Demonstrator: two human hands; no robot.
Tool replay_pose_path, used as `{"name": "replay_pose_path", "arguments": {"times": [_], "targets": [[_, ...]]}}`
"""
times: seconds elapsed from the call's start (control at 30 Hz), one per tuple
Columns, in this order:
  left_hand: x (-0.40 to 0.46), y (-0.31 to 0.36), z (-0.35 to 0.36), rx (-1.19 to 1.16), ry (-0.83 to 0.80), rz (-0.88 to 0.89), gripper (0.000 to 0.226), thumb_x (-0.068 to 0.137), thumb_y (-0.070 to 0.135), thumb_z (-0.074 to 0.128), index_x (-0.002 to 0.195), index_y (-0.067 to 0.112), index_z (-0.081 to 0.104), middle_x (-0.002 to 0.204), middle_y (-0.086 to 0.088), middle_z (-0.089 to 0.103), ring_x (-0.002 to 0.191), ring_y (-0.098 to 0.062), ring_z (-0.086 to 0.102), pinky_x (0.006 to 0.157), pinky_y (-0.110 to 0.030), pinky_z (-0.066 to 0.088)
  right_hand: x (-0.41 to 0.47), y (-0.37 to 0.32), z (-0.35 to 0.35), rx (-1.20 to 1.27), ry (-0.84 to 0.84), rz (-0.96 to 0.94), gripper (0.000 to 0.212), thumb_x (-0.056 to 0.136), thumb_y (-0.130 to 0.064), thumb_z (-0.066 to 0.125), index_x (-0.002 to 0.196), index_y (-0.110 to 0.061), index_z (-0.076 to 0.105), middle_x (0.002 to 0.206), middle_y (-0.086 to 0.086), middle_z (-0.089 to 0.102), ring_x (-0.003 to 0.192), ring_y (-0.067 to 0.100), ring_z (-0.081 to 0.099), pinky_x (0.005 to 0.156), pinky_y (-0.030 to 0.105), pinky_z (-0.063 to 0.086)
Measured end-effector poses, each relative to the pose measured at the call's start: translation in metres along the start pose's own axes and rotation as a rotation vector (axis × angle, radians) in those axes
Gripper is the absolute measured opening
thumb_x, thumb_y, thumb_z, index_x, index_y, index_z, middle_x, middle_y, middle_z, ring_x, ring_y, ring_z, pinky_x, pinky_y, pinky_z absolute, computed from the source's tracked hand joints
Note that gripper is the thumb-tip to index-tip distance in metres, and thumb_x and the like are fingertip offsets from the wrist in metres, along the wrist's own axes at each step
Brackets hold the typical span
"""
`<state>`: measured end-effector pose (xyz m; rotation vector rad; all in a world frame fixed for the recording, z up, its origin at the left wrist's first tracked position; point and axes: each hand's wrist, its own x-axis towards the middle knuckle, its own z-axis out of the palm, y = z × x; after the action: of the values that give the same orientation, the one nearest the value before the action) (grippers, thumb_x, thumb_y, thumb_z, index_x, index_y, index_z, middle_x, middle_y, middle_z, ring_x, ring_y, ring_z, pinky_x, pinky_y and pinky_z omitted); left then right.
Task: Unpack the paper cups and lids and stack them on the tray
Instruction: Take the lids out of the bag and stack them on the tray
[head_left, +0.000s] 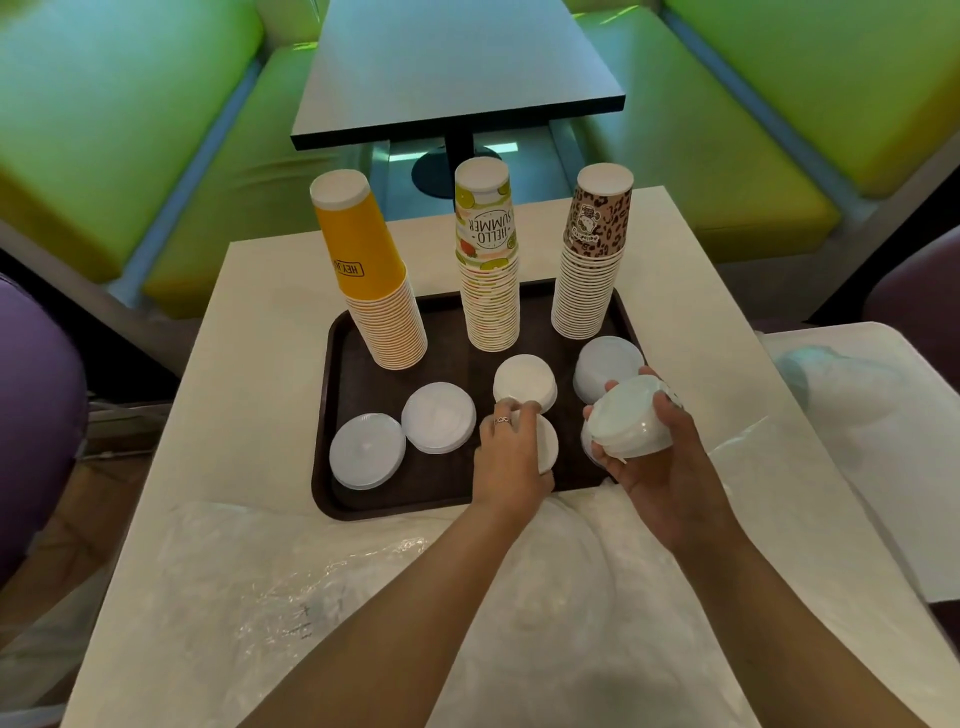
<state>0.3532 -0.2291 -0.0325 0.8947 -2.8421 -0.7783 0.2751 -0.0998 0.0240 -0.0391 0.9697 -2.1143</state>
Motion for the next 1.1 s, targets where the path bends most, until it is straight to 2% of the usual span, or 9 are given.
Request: {"name": "replay_pose_path", "arguments": {"times": [0.3, 0.6, 0.8, 1.1], "targets": [[0.000, -0.002, -0.003, -0.056, -0.036, -0.034, 0.080, 0.073, 0.032, 0.080, 0.138, 0.022, 0.034, 0.147, -0.006, 0.030, 0.133, -0.027, 0.031, 0.105, -0.042, 0.040, -0.001, 0.002, 0.000, -0.003, 0.006, 0.001, 0.095, 0.035, -0.046, 0.092, 0.118, -0.031, 0.051, 0.114, 0.007, 0.063, 0.094, 0.024, 0.068, 0.070, 0.037, 0.058], [0.007, 0.000, -0.008, -0.024, -0.087, -0.073, 0.075, 0.073, 0.047, 0.076, 0.134, 0.026, 0.038, 0.136, -0.008, 0.044, 0.124, -0.027, 0.039, 0.099, -0.045, 0.045, -0.001, 0.003, -0.001, -0.030, 0.016, -0.001, 0.094, 0.035, -0.048, 0.091, 0.118, -0.032, 0.051, 0.114, 0.006, 0.062, 0.095, 0.024, 0.068, 0.074, 0.038, 0.058], [0.009, 0.006, -0.014, 0.028, -0.069, -0.035, 0.075, 0.076, 0.041, 0.074, 0.139, 0.024, 0.039, 0.143, -0.007, 0.034, 0.126, -0.027, 0.040, 0.099, -0.041, 0.045, -0.001, 0.007, -0.001, -0.019, 0.034, 0.021, 0.094, 0.035, -0.046, 0.092, 0.119, -0.030, 0.052, 0.119, 0.010, 0.059, 0.102, 0.028, 0.063, 0.070, 0.037, 0.058], [0.006, 0.013, -0.012, -0.069, -0.017, 0.029, 0.087, 0.077, 0.034, 0.076, 0.145, 0.022, 0.023, 0.144, -0.007, 0.039, 0.134, -0.025, 0.034, 0.102, -0.038, 0.042, -0.001, 0.009, -0.005, -0.016, 0.037, 0.036, 0.085, 0.045, -0.040, 0.090, 0.120, -0.029, 0.052, 0.124, 0.013, 0.054, 0.101, 0.028, 0.064, 0.069, 0.037, 0.057]]}}
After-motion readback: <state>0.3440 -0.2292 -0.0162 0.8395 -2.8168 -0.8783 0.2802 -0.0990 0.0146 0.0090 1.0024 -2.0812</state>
